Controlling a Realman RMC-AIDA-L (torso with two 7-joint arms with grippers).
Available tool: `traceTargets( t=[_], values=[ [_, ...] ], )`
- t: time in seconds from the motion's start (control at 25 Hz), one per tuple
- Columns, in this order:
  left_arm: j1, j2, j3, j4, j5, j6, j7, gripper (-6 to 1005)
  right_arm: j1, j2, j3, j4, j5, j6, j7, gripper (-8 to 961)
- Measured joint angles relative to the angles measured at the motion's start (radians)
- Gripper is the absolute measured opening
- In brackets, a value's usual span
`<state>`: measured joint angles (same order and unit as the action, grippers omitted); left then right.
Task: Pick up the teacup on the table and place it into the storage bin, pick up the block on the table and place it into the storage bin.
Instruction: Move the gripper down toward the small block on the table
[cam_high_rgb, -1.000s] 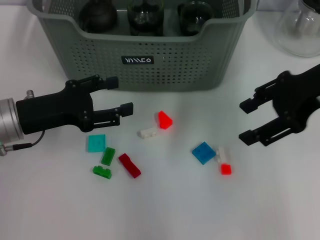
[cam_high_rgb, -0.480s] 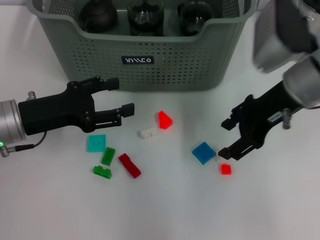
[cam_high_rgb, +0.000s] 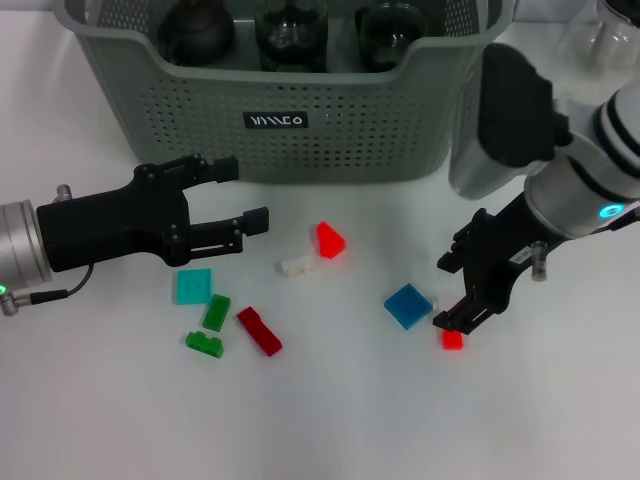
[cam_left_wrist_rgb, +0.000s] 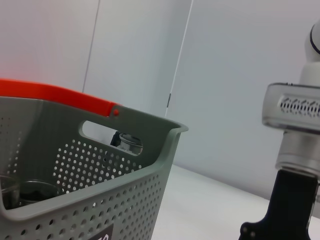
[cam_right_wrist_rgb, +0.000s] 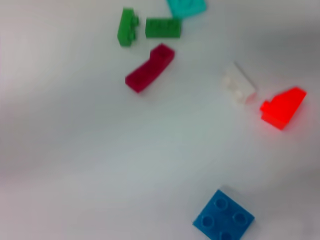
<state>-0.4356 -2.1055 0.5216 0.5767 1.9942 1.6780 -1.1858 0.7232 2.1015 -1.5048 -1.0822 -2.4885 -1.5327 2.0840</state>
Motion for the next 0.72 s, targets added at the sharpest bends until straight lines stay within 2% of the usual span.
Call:
traceTargets(
  t=[0.72],
  values=[
    [0.002,0.004,0.0,-0.012,0.0,-0.011,0.008,827,0.001,0.006,-0.087,0.016,0.002,0.069,0.024,776]
  ],
)
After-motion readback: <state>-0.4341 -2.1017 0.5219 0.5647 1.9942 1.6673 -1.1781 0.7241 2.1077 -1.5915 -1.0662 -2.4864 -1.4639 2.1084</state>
